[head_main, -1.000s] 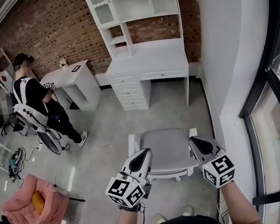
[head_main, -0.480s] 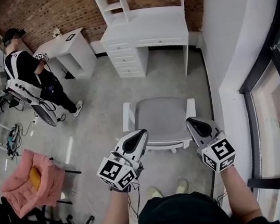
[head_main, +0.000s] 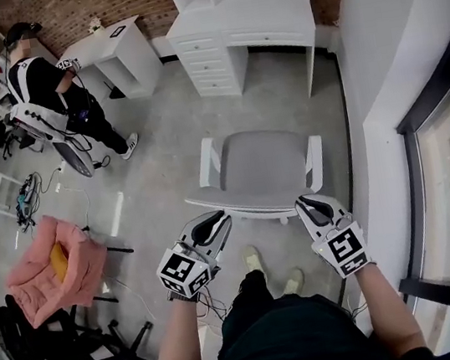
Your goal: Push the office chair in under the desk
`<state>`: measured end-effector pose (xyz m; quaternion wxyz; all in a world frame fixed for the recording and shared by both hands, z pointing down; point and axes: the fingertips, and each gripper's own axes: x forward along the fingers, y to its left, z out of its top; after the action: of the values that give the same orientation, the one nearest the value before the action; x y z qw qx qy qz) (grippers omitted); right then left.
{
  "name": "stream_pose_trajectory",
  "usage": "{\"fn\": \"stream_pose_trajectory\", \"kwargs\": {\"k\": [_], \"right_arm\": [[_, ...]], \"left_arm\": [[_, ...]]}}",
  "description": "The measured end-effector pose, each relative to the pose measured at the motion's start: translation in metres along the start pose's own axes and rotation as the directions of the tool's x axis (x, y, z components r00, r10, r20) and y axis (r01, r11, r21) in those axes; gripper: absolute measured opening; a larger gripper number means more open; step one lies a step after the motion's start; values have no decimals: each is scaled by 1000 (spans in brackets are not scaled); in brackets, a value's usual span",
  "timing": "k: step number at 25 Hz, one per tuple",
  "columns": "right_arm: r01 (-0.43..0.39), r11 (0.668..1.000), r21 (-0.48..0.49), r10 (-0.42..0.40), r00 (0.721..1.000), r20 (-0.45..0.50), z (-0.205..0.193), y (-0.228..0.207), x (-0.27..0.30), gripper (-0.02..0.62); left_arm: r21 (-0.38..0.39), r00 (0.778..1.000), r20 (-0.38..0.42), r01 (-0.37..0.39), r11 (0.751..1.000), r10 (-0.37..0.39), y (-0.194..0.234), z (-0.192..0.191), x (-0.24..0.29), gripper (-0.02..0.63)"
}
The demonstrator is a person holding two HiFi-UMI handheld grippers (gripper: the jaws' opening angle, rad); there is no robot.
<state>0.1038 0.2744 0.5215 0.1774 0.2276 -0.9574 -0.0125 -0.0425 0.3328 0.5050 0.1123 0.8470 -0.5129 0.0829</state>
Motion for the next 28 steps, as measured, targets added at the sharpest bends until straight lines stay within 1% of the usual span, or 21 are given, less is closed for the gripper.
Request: {"fn": "stream_pose_trajectory", "kwargs": {"k": [3,4,5,7,8,10,12,14,17,19,21,22,23,24,25,26,27,28], "right_arm": [[-45,996,-72,41,998,-54,-22,12,11,16],[-59,994,-96,51,995,-81,-30,15,14,43],[-69,991,-117,56,992,-115,-39,17,18,75],[-84,984,-157,54,981,-187,-57,19,26,87],[-92,980,-177,53,975,-214,-65,20,31,89],[-101,970,-221,44,967,-251,-79,20,41,92],[-104,957,-271,23,958,-286,-94,16,49,94],[-117,941,-317,5,943,-333,-111,14,53,95],[-151,913,-380,-14,917,-398,-132,14,58,122],[-173,892,-418,-26,903,-429,-143,13,64,137],[-189,879,-438,-35,891,-454,-153,10,69,159],[-194,877,-440,-38,884,-466,-157,8,71,167],[-199,876,-438,-41,876,-480,-163,6,73,171],[-206,876,-436,-43,867,-496,-169,4,75,172],[-215,873,-437,-47,856,-515,-176,3,77,172],[-226,867,-444,-54,843,-535,-184,1,79,172],[-235,858,-457,-67,830,-553,-190,-1,81,172],[-240,850,-470,-82,819,-568,-196,-3,82,172]], "left_arm": [[37,997,-79,19,999,-16,5,-26,6,96],[60,994,-109,29,998,-22,7,-35,8,112],[90,990,-141,38,995,-25,10,-44,9,131],[176,977,-213,56,983,-17,17,-62,11,168],[231,968,-252,65,971,-5,23,-70,12,189],[342,945,-326,86,936,32,38,-84,16,198],[415,923,-380,109,903,63,54,-96,22,198],[456,903,-422,133,880,82,70,-107,26,198],[501,875,-474,179,847,96,94,-125,26,198],[533,857,-505,215,818,104,109,-134,24,199],[559,839,-534,253,790,109,120,-142,26,202],[563,832,-544,266,782,109,125,-146,27,202],[561,827,-552,273,781,108,131,-151,29,206],[552,824,-557,276,787,102,136,-155,32,206],[535,825,-558,276,799,89,141,-159,34,206],[515,828,-557,276,812,72,144,-162,35,223],[501,826,-560,281,819,59,146,-164,36,232],[498,815,-577,294,816,58,148,-170,35,235]]}}
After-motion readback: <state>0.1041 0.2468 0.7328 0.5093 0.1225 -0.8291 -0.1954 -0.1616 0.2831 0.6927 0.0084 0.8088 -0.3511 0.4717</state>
